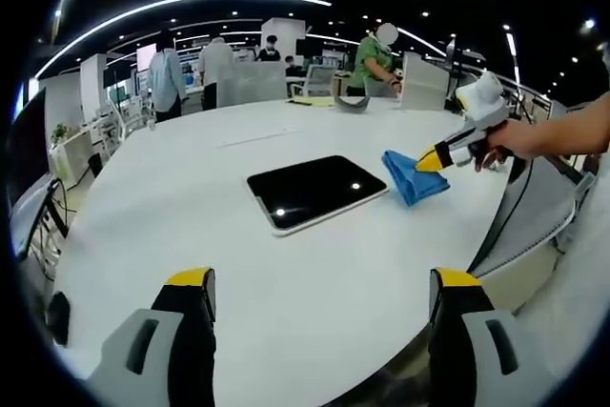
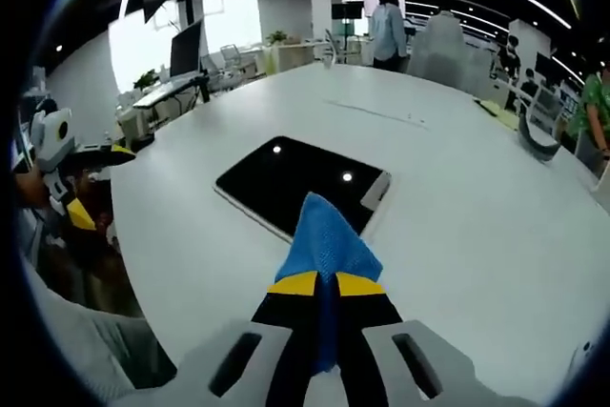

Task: Wipe the mirror surface with the cleaning cloth until all visible marks leave the cleaned area.

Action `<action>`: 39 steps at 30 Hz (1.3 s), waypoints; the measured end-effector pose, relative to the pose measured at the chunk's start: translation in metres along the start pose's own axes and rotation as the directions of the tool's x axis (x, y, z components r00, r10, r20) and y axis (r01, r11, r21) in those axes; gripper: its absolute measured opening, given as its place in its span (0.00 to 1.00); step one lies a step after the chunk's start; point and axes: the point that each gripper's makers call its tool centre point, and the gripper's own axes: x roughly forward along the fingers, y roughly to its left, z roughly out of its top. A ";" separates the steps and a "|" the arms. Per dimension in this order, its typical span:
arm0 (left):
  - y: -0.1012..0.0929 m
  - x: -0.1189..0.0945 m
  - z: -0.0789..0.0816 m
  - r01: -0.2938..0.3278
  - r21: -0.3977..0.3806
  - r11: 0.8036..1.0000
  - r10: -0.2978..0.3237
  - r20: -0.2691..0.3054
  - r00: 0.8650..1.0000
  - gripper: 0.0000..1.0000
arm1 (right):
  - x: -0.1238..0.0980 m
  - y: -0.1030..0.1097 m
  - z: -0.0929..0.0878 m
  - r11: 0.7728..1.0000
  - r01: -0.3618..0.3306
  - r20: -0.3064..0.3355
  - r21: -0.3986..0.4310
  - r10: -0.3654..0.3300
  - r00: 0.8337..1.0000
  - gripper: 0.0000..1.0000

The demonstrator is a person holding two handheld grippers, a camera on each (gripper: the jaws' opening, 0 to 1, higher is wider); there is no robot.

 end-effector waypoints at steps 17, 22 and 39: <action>0.003 0.007 0.010 0.013 0.002 1.000 -0.013 0.005 1.000 0.94 | 0.020 -0.014 0.035 1.000 0.013 0.027 -0.022 -0.012 1.000 0.01; 0.003 0.007 0.012 0.016 0.007 1.000 -0.016 0.003 1.000 0.93 | 0.026 -0.018 0.046 1.000 0.018 0.041 -0.022 -0.017 0.999 0.01; 0.010 0.017 0.015 0.029 0.014 0.999 -0.029 -0.009 1.000 0.94 | 0.056 -0.040 0.058 0.999 0.035 0.037 0.002 -0.035 0.999 0.01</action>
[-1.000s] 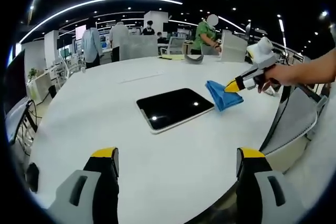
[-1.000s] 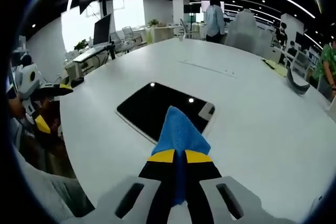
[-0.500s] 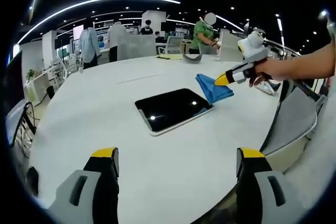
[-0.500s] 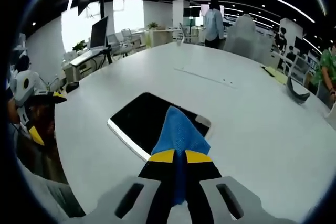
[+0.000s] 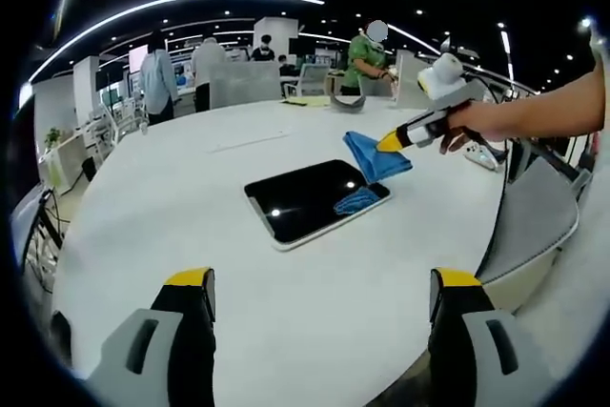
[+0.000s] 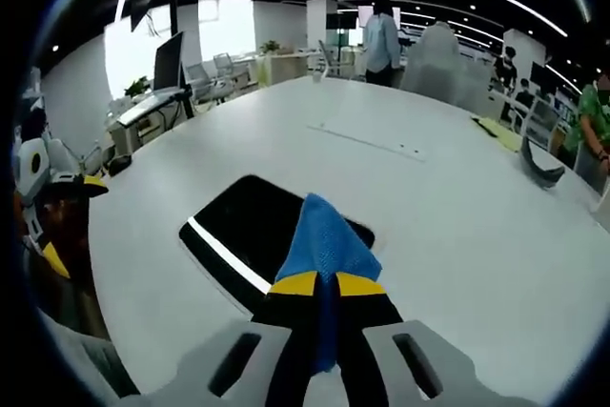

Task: Wipe the mirror surface with the cleaning cloth until all visible marks leave the cleaned area.

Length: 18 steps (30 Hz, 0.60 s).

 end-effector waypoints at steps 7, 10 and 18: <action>0.006 0.002 -0.001 0.000 -0.001 1.000 0.000 -0.007 1.000 0.94 | 0.014 -0.004 0.001 1.000 0.000 -0.013 0.002 0.000 1.000 0.01; 0.007 0.003 -0.002 0.000 -0.005 1.000 0.000 -0.010 1.000 0.94 | 0.022 -0.005 0.002 1.000 0.002 -0.019 0.003 -0.002 1.000 0.01; 0.008 0.004 -0.005 -0.003 -0.015 1.000 0.003 -0.018 1.000 0.94 | 0.045 -0.009 0.001 1.000 -0.004 -0.049 -0.017 0.003 0.999 0.02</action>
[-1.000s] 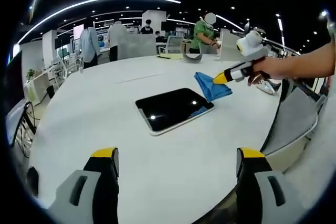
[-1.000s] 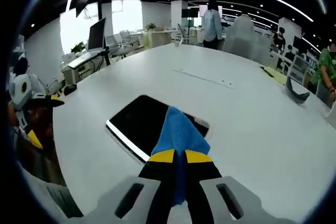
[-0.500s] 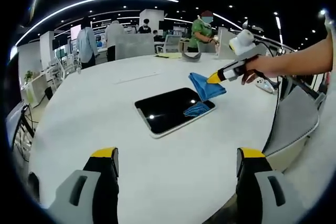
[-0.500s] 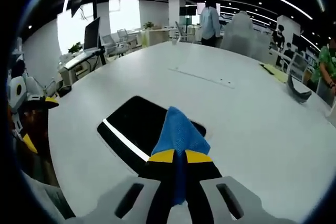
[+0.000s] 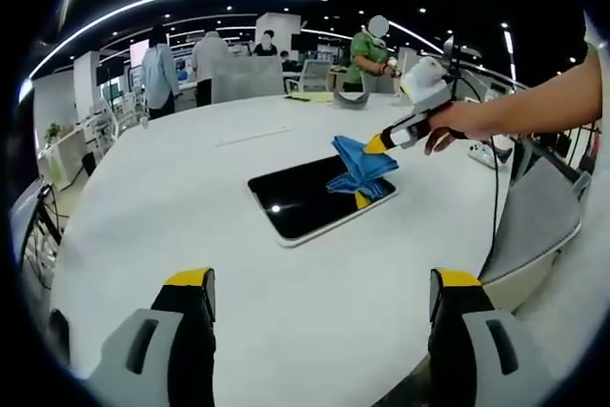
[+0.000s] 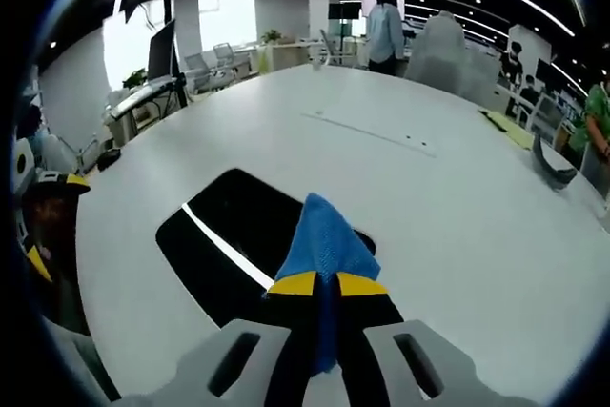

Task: Wipe the mirror surface with the cleaning cloth until all visible marks leave the cleaned area.

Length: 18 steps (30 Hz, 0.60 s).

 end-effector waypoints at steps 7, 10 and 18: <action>0.004 0.001 0.000 -0.008 -0.005 1.000 0.008 -0.003 1.000 0.94 | 0.013 -0.003 -0.002 0.999 0.008 -0.018 -0.033 -0.009 1.000 0.02; 0.005 0.001 0.001 -0.012 -0.010 1.000 0.012 -0.002 1.000 0.94 | 0.019 -0.007 -0.005 0.999 0.013 -0.034 -0.037 -0.014 0.999 0.03; 0.007 0.003 0.001 -0.015 -0.016 1.000 0.015 -0.005 1.000 0.94 | 0.029 -0.011 -0.006 0.996 0.013 -0.040 -0.084 -0.016 0.999 0.05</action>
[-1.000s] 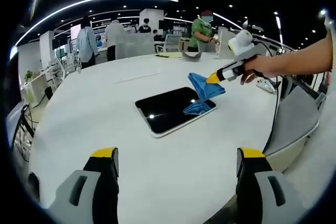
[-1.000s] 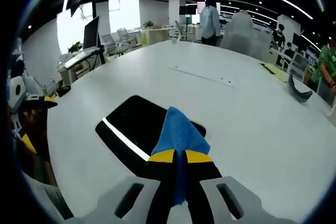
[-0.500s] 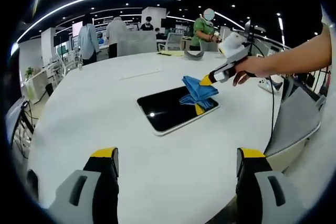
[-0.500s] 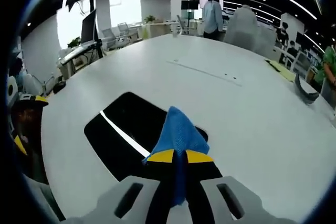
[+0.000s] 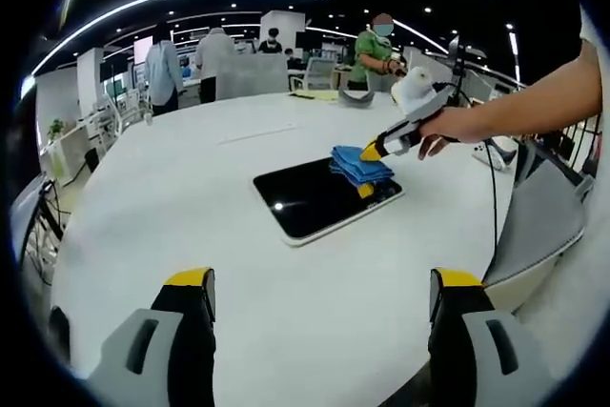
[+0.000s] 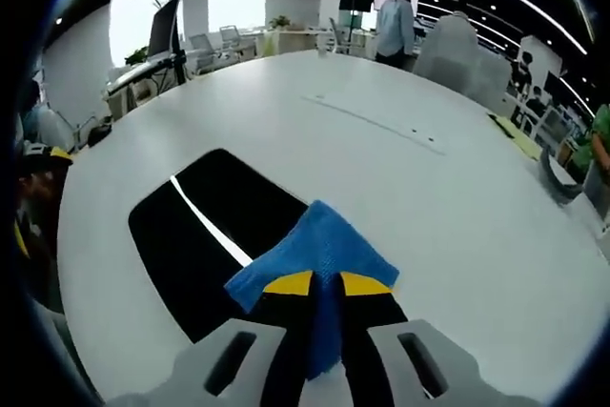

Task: Wipe the mirror surface with the cleaning cloth until all visible marks leave the cleaned area.

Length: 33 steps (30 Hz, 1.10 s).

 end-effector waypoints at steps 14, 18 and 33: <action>0.003 0.004 0.004 -0.014 -0.015 1.000 0.014 0.005 1.000 0.94 | 0.012 0.002 -0.001 0.999 -0.038 0.010 -0.021 0.038 0.999 0.09; 0.003 0.005 0.004 -0.017 -0.019 1.000 0.017 0.004 1.000 0.94 | 0.016 0.000 0.002 0.998 -0.050 0.021 -0.042 0.051 0.998 0.10; 0.006 0.004 0.006 -0.033 -0.032 0.999 0.033 0.005 0.999 0.94 | 0.019 -0.004 0.011 0.997 -0.026 0.051 -0.073 0.029 0.998 0.20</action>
